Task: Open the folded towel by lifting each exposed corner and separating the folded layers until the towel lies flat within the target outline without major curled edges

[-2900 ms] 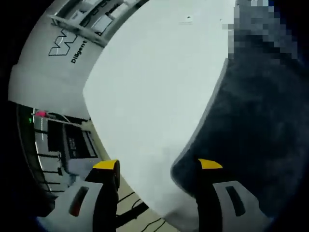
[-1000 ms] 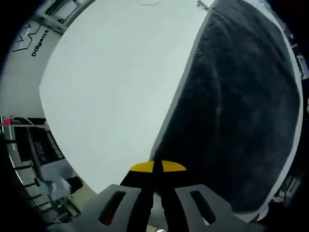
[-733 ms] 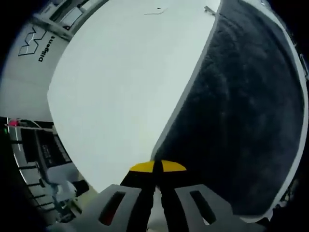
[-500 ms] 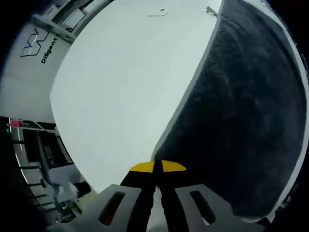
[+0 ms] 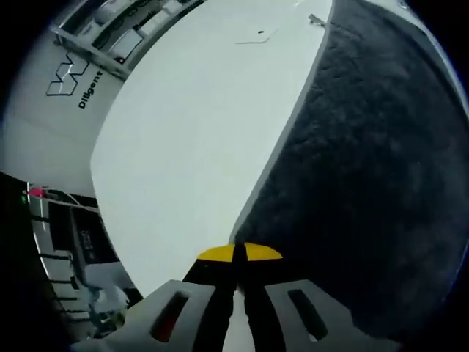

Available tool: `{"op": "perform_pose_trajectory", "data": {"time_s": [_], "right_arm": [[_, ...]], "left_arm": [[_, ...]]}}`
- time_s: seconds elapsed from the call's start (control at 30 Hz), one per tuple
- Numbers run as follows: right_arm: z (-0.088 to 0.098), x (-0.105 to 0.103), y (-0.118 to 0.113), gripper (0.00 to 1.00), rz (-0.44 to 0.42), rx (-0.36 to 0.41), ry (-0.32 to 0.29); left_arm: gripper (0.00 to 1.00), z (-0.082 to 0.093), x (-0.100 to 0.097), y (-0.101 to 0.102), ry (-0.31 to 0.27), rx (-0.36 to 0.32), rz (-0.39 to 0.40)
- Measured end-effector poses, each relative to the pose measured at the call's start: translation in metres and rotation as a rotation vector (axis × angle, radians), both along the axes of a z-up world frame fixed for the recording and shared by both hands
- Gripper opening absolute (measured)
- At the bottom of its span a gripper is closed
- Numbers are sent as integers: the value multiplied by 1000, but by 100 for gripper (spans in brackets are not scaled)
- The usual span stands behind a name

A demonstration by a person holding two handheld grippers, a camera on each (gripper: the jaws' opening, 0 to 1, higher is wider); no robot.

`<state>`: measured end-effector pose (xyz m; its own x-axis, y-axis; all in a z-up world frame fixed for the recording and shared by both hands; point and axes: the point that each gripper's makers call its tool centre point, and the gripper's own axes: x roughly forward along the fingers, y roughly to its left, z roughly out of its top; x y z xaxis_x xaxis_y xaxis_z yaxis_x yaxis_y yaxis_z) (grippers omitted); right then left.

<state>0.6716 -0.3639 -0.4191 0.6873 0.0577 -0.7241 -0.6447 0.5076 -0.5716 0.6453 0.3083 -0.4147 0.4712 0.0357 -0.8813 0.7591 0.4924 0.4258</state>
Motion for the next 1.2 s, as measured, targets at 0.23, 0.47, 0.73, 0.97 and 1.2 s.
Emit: {"op": "perform_pose_trajectory", "data": {"time_s": [0.23,0.47,0.73,0.97,1.2], "right_arm": [[0,8,-3,0,-12,11,-20],[-1,17,-5,0,-34,-19,-50],[0,27,-4,0,-57,-24,-96],[1,31,-4,0,-75,-36,-137],[23,35,-16,30,-170,25,-244]], "left_arm": [[1,0,6,1,-16,-37,28],[1,-1,18,0,-82,-8,25],[1,0,24,2,-103,-24,30],[1,1,39,3,-169,1,19],[34,22,56,9,-251,-72,152]]}}
